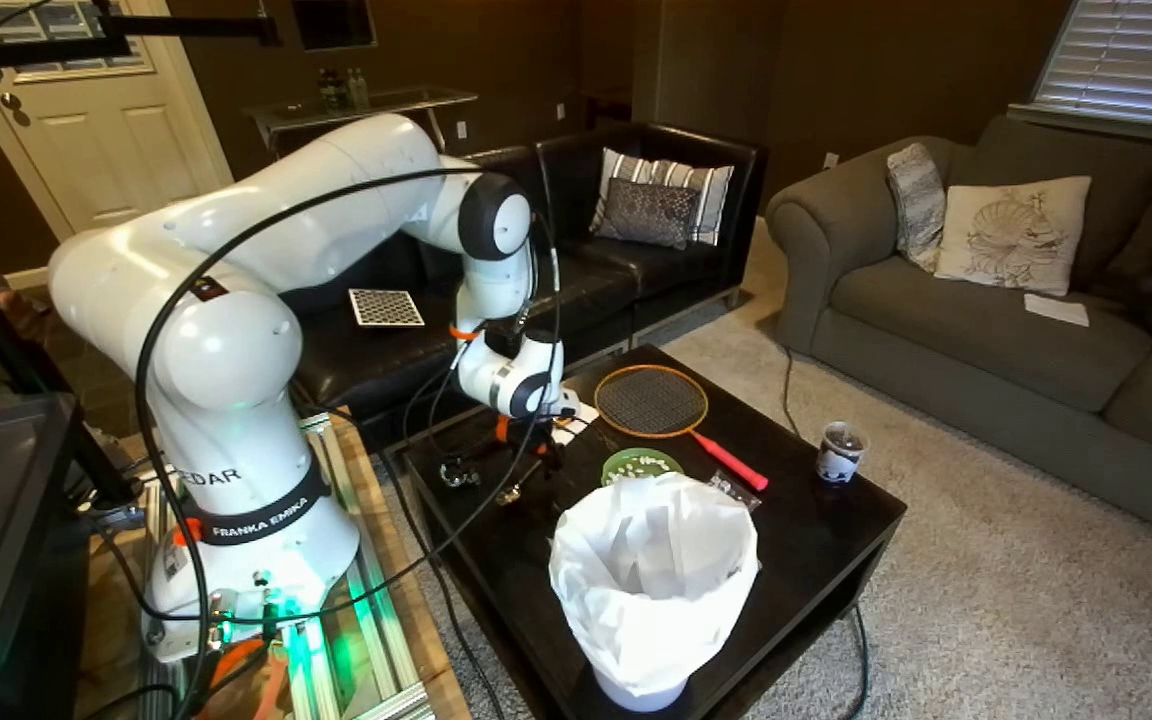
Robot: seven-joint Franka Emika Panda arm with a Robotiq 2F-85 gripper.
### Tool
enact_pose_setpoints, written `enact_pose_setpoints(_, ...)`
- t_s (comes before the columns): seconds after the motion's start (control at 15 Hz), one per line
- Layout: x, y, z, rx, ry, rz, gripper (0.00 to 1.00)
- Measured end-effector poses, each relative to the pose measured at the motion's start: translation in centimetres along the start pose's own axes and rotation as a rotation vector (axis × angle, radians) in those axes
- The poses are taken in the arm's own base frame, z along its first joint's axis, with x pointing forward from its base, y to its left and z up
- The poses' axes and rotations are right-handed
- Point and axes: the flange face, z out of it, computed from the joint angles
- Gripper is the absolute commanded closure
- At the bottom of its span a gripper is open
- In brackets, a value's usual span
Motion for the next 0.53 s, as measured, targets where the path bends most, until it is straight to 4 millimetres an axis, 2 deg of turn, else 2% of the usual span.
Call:
enact_pose_setpoints(0.33,1.0,0.4,1.7,-0.003,-0.019,-0.012,0.00)
enact_pose_setpoints(0.47,1.3,0.4,2.1,-0.004,-0.024,-0.014,0.05)
enact_pose_setpoints(0.53,1.4,0.4,2.2,-0.005,-0.027,-0.015,0.04)
